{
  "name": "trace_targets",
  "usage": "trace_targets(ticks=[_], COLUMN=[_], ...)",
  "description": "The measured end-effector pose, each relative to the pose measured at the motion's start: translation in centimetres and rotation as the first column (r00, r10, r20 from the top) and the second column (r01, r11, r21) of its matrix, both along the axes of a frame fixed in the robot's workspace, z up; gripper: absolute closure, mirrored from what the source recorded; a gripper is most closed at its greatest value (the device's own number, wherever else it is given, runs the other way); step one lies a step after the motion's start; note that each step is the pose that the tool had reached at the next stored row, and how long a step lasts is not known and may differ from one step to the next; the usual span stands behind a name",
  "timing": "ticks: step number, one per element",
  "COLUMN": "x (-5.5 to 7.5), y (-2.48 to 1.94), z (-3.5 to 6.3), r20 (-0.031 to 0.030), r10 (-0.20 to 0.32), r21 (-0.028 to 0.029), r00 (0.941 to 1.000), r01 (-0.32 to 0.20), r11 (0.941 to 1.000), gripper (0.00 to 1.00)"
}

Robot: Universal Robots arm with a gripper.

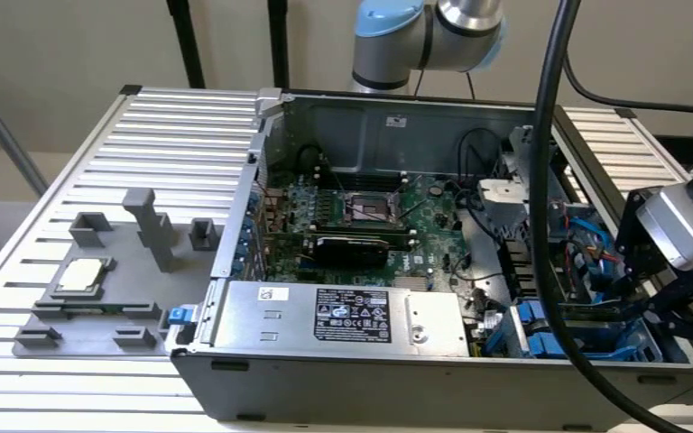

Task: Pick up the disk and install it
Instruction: 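Insert the first disk wire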

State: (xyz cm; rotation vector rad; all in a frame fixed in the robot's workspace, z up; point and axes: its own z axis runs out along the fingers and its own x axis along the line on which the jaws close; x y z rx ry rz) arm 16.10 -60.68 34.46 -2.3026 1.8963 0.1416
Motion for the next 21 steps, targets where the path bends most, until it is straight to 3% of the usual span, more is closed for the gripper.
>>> trace_targets(ticks=[1,2,13,21], x=[0.0,0.0,-0.2,-1.9], y=[0.0,0.0,0.0,0.0], z=[0.01,0.02,0.42,0.59], r20=[0.0,0.0,0.0,-0.0002], r10=[0.0,0.0,0.0,-0.001], r21=[0.0,-0.0003,0.0004,0.0004], r00=[1.0,1.0,1.0,1.0], r01=[0.0,0.0,0.0,0.001], r11=[1.0,1.0,1.0,1.0], gripper=[0.0,1.0,1.0,1.0])
